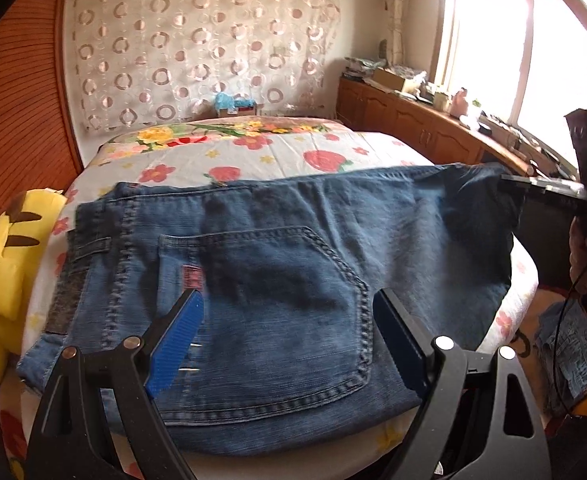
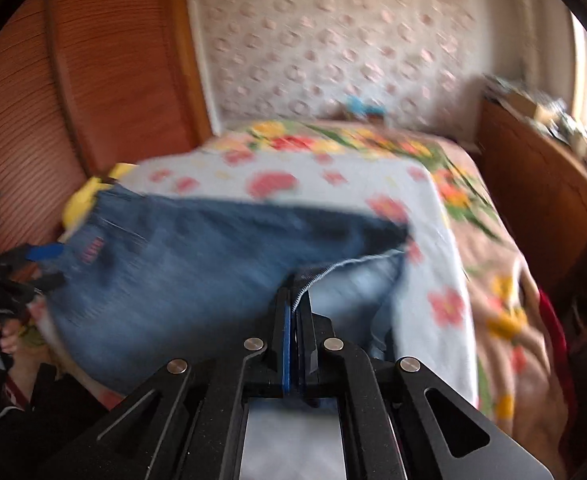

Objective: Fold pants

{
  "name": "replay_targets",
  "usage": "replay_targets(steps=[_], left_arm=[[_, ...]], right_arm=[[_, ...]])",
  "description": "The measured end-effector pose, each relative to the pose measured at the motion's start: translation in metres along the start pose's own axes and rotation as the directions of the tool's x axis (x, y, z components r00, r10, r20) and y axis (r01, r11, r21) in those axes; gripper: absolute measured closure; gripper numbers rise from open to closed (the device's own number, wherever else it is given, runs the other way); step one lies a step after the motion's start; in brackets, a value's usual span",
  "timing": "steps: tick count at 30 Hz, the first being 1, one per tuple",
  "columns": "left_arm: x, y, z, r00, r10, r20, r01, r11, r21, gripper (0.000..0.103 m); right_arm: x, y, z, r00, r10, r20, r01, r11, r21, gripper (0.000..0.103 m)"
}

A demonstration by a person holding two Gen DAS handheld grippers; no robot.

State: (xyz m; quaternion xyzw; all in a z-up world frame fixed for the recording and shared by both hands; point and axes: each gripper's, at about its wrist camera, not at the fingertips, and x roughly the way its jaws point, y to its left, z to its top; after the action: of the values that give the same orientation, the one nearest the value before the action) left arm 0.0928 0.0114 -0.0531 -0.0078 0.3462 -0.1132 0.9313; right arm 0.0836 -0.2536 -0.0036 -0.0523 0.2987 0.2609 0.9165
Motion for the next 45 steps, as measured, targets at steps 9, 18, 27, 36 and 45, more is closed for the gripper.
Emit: replay_targets(steps=[9,18,27,36,45], left_arm=[[-0.029,0.034,-0.003,0.998,0.054,0.043,-0.051,0.997,-0.06,0.016],[-0.017,0.035,-0.002,0.999,0.031,0.028,-0.029,0.997,-0.068,0.016],[0.023,0.003,0.023,0.999,-0.051,-0.004,0.05,0.999,-0.017,0.016],[0.072,-0.007,0.052,0.993,-0.108,-0.053,0.107,0.994,-0.033,0.026],[0.108,-0.011,0.054,0.982,-0.117,-0.146,0.111,0.993,-0.051,0.06]], right_arm=[[0.026,0.104,0.077,0.961,0.278,0.008,-0.272,0.945,-0.183,0.101],[0.056,0.086,0.101,0.977,0.211,-0.018,-0.211,0.96,-0.186,0.054],[0.073,0.036,0.058,0.994,0.071,-0.085,-0.077,0.995,-0.065,0.054],[0.066,0.024,0.037,0.995,0.037,-0.098,-0.032,0.998,0.05,0.043],[0.098,0.019,0.043,0.98,0.119,-0.161,-0.093,0.983,0.161,0.043]])
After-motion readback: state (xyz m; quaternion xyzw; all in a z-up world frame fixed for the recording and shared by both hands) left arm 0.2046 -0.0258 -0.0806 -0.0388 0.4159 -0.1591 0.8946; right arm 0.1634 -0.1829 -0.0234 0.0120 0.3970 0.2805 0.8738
